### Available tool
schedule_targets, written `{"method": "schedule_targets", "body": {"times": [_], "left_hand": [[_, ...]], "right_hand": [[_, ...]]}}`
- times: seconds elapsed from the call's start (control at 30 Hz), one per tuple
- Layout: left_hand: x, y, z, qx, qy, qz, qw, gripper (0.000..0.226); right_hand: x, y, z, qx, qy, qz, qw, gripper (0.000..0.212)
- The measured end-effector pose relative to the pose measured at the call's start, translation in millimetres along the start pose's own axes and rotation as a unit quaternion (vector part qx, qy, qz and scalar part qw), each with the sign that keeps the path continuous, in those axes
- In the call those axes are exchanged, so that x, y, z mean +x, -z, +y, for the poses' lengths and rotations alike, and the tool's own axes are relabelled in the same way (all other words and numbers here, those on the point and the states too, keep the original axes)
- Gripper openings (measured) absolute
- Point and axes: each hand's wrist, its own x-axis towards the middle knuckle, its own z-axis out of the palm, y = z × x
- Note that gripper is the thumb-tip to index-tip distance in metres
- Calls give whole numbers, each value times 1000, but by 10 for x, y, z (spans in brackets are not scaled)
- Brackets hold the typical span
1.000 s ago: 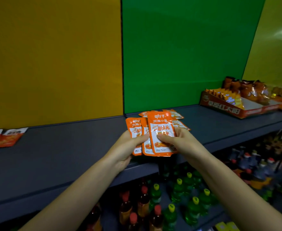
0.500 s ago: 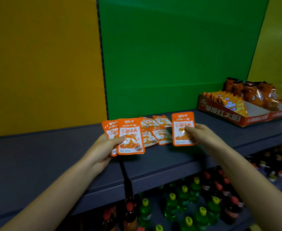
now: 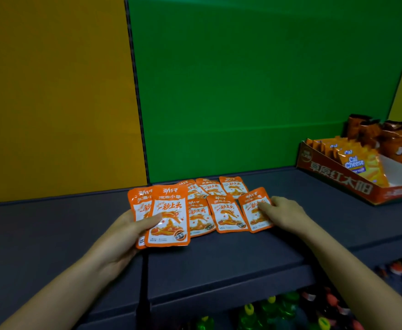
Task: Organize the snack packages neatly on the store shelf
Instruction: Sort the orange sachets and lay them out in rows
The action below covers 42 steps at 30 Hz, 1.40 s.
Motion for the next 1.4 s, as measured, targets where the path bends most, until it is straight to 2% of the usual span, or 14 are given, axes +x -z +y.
{"method": "schedule_targets", "body": {"times": [0.2, 0.27, 0.33, 0.37, 0.43, 0.5, 0.53, 0.63, 0.77, 0.87, 0.93, 1.07, 1.23, 1.4], "left_hand": [[-147, -162, -31, -6, 6, 39, 999, 9], [-227, -245, -66, -6, 7, 48, 999, 12], [-301, -344, -95, -11, 8, 52, 999, 16], [-335, -407, -108, -16, 8, 52, 998, 17], [-398, -553, -137, -23, 2, 56, 998, 16], [-458, -697, -173, -22, -7, 59, 998, 18], [-482, -752, -198, -17, -13, 60, 998, 20], [-549, -849, -249, -11, -30, 70, 997, 27], [-621, -864, -241, -35, -36, 93, 994, 14], [-655, -733, -219, -27, -44, 129, 990, 16], [-697, -575, -177, -8, -43, 148, 988, 16], [-809, -294, -137, 5, -15, 166, 986, 16], [-876, -131, -148, 16, -9, 143, 990, 19], [-879, -111, -147, 20, -12, 104, 994, 20]], "right_hand": [[29, 78, 10, -169, 59, 10, 984, 55], [-45, 151, -1, -203, 89, 56, 974, 55], [-149, 218, -27, -150, 161, 111, 969, 48], [-215, 237, -47, -98, 195, 109, 970, 46], [-385, 244, -121, 7, 233, 28, 972, 51], [-552, 184, -192, 62, 260, -50, 962, 54], [-613, 140, -213, 79, 274, -64, 956, 52], [-701, 20, -233, 142, 295, -51, 943, 44], [-694, -68, -207, 260, 297, -91, 914, 43], [-631, -81, -181, 302, 283, -92, 905, 43], [-589, -108, -183, 290, 279, -102, 910, 44], [-574, -226, -283, 185, 274, -151, 932, 46], [-611, -318, -393, 101, 272, -117, 950, 46], [-606, -273, -448, 66, 264, -122, 954, 41]]}}
